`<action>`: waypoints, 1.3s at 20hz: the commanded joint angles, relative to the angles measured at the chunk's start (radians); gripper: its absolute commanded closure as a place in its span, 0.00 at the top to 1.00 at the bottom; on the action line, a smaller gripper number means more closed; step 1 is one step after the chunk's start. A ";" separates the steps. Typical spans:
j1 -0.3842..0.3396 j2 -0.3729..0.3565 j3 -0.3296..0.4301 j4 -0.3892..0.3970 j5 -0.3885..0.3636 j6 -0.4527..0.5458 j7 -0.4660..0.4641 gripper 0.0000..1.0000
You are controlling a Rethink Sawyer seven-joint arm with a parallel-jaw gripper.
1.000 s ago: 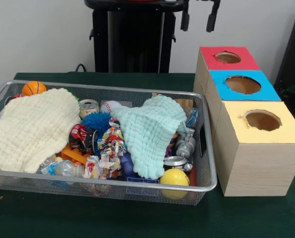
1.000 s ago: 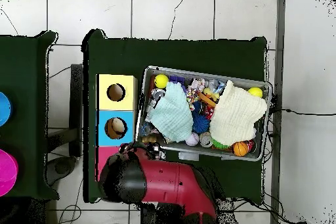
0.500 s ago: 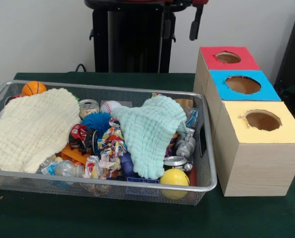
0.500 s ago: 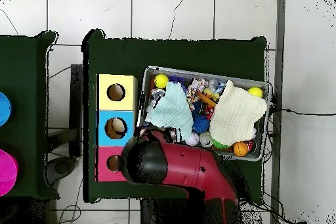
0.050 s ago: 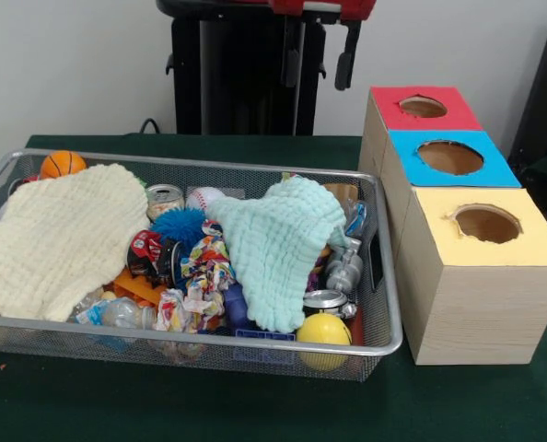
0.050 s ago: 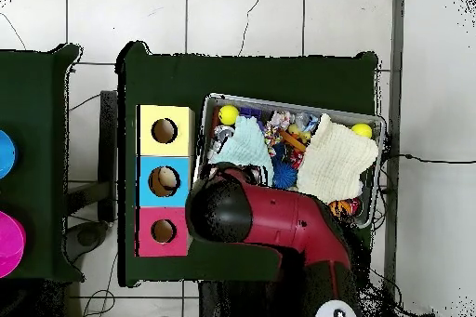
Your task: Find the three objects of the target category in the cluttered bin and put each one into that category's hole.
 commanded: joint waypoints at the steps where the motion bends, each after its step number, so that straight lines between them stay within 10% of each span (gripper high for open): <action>1: -0.036 0.068 0.105 -0.079 -0.078 0.069 -0.071 1.00; 26: -0.193 0.119 0.205 -0.177 -0.171 0.165 -0.130 1.00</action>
